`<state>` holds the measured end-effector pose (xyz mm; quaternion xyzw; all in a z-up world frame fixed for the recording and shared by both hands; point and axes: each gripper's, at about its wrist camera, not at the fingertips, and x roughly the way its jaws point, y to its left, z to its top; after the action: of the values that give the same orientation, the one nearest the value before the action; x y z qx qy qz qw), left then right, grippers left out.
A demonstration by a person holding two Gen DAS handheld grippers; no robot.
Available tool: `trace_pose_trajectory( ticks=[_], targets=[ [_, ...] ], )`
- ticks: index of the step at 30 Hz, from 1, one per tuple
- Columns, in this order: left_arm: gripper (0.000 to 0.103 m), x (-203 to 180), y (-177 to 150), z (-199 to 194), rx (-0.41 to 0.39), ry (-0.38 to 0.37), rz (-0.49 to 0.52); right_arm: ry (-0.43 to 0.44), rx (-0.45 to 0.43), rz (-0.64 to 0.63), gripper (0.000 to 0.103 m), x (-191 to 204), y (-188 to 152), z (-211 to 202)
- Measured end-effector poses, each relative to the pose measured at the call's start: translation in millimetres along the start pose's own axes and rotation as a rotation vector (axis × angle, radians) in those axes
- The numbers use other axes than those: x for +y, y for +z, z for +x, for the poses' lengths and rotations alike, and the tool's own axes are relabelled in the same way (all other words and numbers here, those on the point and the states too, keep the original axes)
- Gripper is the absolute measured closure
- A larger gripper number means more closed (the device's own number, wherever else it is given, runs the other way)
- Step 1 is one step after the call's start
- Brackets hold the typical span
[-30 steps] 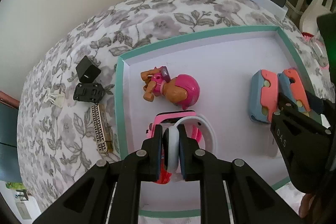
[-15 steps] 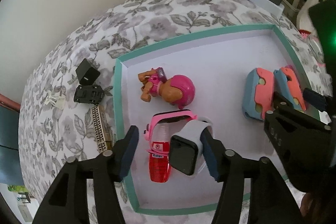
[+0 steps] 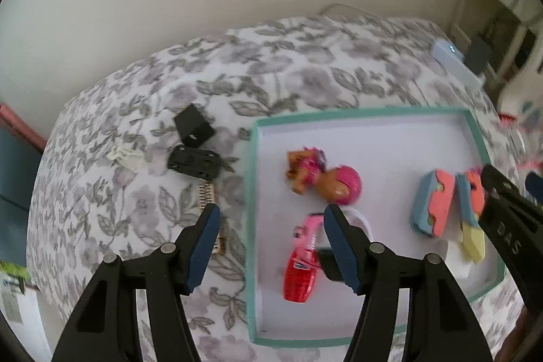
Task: Organize rigid objects
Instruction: 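Carry the white watch and coral-blue-yellow block over the tray and release both, then withdraw both grippers from the tray toward the remaining items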
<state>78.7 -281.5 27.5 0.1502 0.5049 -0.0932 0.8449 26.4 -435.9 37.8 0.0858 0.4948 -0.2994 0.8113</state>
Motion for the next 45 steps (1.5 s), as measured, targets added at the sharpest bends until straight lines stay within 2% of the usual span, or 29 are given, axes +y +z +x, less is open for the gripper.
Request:
trace_pose_trajectory(
  ticks=[1, 2, 4, 12, 14, 15, 19, 23, 27, 30, 45],
  targets=[
    [0.033, 4, 1, -1, -0.005, -0.001, -0.015, 0.007, -0.004, -0.002, 0.035, 1, 0, -1],
    [0.023, 9, 2, -2, -0.008, 0.0, -0.028, 0.012, -0.009, -0.005, 0.035, 3, 0, -3],
    [0.019, 17, 4, -3, -0.014, 0.008, -0.054, 0.018, -0.017, -0.018, 0.035, 9, -1, -6],
    [0.017, 49, 4, 4, 0.012, 0.019, -0.158, 0.046, 0.011, -0.078, 0.034, 36, -9, -2],
    [0.014, 61, 3, 8, 0.028, 0.028, -0.194, 0.063, 0.018, -0.097, 0.024, 46, -12, -1],
    [0.014, 66, 2, 11, 0.035, 0.031, -0.21, 0.075, 0.022, -0.105, 0.023, 51, -13, -1],
    [0.014, 91, 0, 23, 0.075, 0.048, -0.268, 0.136, 0.047, -0.146, 0.023, 72, -19, 2],
    [0.014, 116, -5, 34, 0.114, 0.052, -0.335, 0.158, 0.059, -0.178, 0.021, 86, -24, 3],
    [0.014, 142, -8, 42, 0.134, 0.057, -0.404, 0.169, 0.062, -0.193, 0.011, 96, -28, 4],
    [0.004, 160, -10, 46, 0.143, 0.068, -0.444, 0.18, 0.07, -0.204, 0.003, 102, -30, 5],
    [0.002, 232, -30, 67, 0.166, 0.101, -0.59, 0.247, 0.08, -0.245, 0.002, 128, -37, 4]
  ],
)
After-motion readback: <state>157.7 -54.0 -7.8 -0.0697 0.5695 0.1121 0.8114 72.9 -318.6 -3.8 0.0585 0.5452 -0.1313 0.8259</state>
